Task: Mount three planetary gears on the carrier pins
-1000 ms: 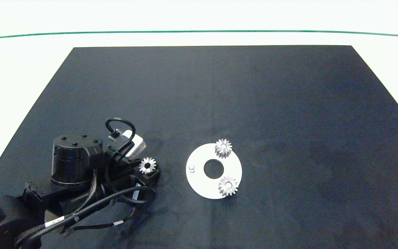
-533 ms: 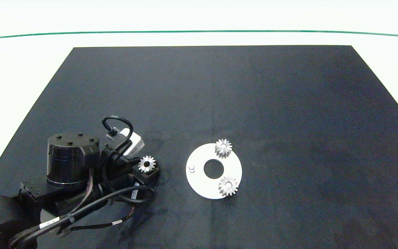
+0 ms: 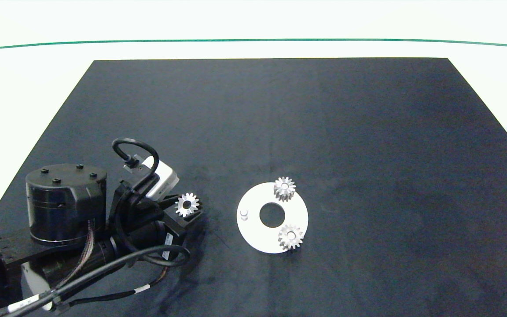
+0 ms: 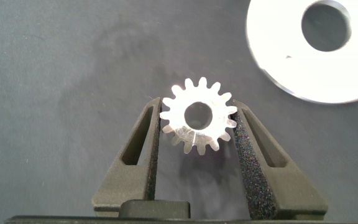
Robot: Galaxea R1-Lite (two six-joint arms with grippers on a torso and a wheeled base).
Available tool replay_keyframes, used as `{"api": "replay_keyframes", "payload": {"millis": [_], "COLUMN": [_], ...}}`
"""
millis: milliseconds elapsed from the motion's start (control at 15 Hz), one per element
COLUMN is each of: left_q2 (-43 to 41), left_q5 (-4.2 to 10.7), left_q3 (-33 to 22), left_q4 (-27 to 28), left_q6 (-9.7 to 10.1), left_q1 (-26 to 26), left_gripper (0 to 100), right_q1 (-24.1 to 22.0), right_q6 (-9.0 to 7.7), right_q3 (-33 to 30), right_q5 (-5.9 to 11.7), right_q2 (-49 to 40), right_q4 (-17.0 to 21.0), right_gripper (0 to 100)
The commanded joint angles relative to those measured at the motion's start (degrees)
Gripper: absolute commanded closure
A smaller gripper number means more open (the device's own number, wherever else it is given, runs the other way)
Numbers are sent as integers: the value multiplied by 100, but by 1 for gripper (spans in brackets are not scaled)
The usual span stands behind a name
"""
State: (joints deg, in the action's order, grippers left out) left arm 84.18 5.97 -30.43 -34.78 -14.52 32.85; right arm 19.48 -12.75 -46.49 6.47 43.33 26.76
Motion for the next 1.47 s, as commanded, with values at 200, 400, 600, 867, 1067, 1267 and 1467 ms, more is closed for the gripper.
{"api": "replay_keyframes", "payload": {"millis": [200, 400, 600, 867, 1067, 1267, 1467], "left_q2": [-376, -244, 143, 574, 855, 846, 855], "left_q5": [457, 466, 466, 466, 466, 466, 466], "left_q3": [-104, -411, -570, -833, -1114, -1220, -1255], "left_q4": [314, 481, 455, 455, 455, 525, 586], "left_q6": [-7, 28, 63, 63, 63, 54, 37], "left_q1": [679, 819, 1021, 1285, 1434, 1426, 1417], "left_gripper": [93, 93, 93, 93, 93, 93, 93], "right_q1": [3, 3, 3, 3, 3, 3, 12], "right_q6": [-114, -122, -122, -114, -122, -122, -122], "right_q3": [0, 0, -18, -88, -123, -123, -123], "right_q5": [3, 12, 12, 12, 12, 12, 12], "right_q2": [-43, -61, -70, -114, -149, -149, -149], "right_q4": [14, 14, 14, 14, 14, 14, 14], "right_gripper": [0, 0, 0, 0, 0, 0, 0]}}
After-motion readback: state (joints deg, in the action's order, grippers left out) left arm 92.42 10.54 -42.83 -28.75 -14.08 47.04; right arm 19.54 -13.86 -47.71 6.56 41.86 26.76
